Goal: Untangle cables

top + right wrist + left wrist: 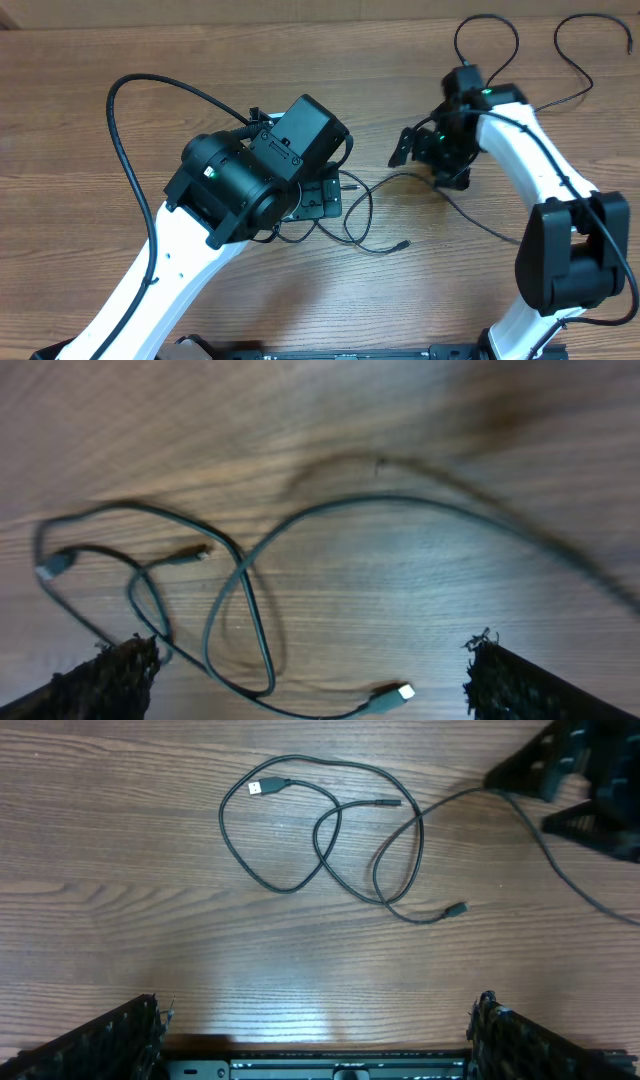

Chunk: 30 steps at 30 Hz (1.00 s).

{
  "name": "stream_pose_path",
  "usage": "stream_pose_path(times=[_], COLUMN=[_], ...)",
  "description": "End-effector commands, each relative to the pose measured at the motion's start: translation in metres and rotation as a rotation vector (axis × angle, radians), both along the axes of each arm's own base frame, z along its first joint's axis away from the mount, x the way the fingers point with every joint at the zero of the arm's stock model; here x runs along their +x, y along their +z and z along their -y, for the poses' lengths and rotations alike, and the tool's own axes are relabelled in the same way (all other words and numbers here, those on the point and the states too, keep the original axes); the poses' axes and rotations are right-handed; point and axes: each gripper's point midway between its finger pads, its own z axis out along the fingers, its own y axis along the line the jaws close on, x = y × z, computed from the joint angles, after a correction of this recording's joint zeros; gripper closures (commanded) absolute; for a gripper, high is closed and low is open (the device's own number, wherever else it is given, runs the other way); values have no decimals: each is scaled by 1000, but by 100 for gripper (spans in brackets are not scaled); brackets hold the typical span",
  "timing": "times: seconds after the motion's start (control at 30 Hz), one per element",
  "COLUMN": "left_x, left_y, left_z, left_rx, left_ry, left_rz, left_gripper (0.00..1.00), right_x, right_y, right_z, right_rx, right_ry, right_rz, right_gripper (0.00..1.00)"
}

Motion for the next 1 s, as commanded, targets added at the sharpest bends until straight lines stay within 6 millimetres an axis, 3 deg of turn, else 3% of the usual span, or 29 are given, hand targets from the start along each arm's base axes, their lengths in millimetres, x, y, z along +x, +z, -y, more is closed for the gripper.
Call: stream_pose_path(times=[0.0,0.23,0.5,0.57,0.7,0.97], left_x=[3,3,3,3,3,3], left_y=[-1,-1,-2,-2,-2,-1], left_z=[-2,-2,-2,-2,-2,-2], left_rx=[8,8,9,9,9,8], left_ry=[21,21,21,21,21,21], left_rz=[3,3,3,3,2,3], left_gripper=[1,0,0,1,0,0], right_x=[-2,-7,-15,-15,-16,-24], right_y=[-18,-37,-46,-47,-50,-66], right_z=[-2,-31,-49,-56,-54,-49], right_rx=[-119,-161,-218,-211,-224,-231], right_ry=[-177,-200,-212,-197,-196,-196], right_rz=[-14,34,76,88,93,91], right_gripper=[9,14,20,31,46,47])
